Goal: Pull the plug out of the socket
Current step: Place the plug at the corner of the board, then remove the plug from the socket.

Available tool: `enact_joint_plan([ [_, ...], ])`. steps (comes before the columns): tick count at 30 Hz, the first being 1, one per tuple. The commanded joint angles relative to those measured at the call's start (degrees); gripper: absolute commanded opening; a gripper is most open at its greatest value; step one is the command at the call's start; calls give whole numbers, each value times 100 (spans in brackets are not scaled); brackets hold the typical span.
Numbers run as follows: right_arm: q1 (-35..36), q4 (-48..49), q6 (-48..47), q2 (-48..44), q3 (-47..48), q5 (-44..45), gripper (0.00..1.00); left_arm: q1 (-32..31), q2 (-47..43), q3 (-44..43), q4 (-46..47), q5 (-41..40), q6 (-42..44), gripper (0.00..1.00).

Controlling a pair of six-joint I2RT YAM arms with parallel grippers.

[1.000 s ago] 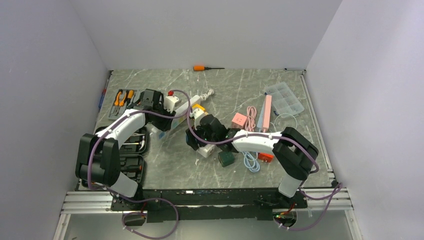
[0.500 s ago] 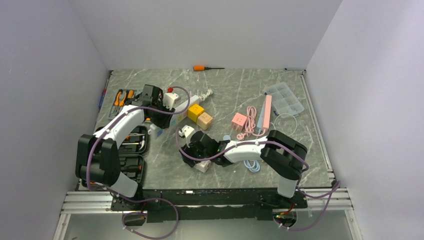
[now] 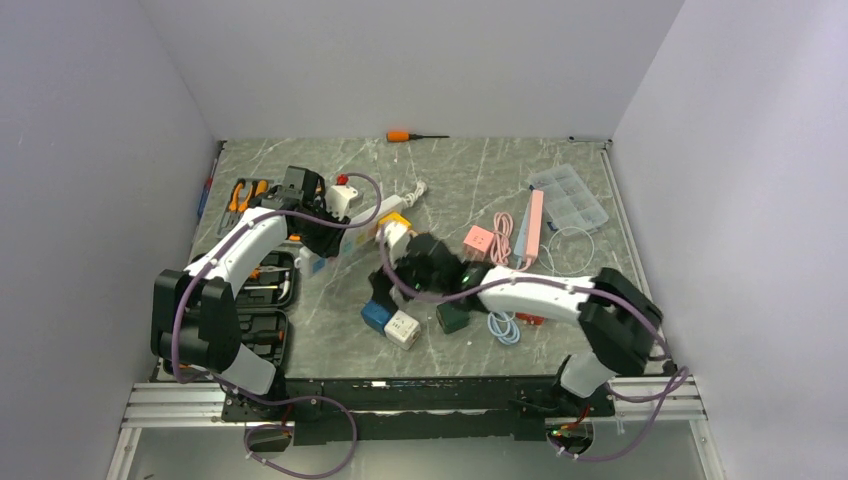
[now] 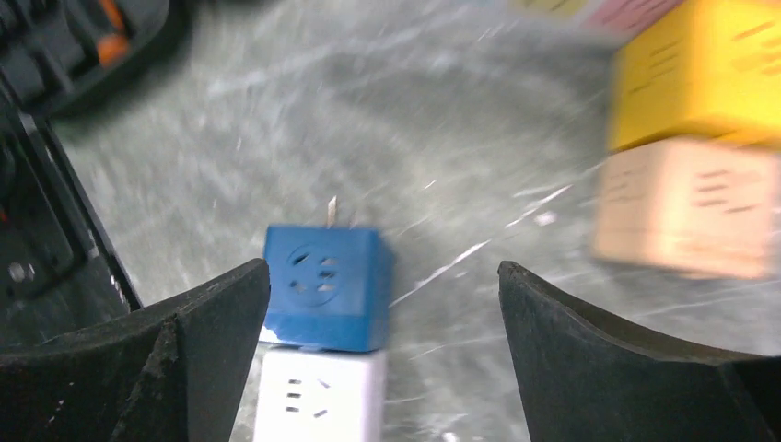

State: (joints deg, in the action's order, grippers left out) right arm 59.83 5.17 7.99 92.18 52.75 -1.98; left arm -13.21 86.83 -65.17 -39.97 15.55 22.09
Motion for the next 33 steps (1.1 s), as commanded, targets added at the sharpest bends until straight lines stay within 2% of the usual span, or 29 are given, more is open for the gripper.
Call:
enact_joint_plan([
  [1,-939,-282,-223,-797,532,-972,95,3,-336,-97,210,239,251,13],
  [7,-1763,-987,-746,-409,1125,-1577,96,3,-338,12,329,19,277,13],
  [12,-2141,-560,-659,258,1292,-1480,100,8,-329,1,353,42,246,13],
  [21,-2214,-148,-664,1736,2374,-1382,100,8,-381,29,307,57,315,13],
  [29,-2212,-559,-737,2839,3556,-1540,100,10,-468,78,266,98,375,12],
  [33,-2205,-800,-687,3137,3846,-1648,100,10,-519,84,267,75,401,12],
])
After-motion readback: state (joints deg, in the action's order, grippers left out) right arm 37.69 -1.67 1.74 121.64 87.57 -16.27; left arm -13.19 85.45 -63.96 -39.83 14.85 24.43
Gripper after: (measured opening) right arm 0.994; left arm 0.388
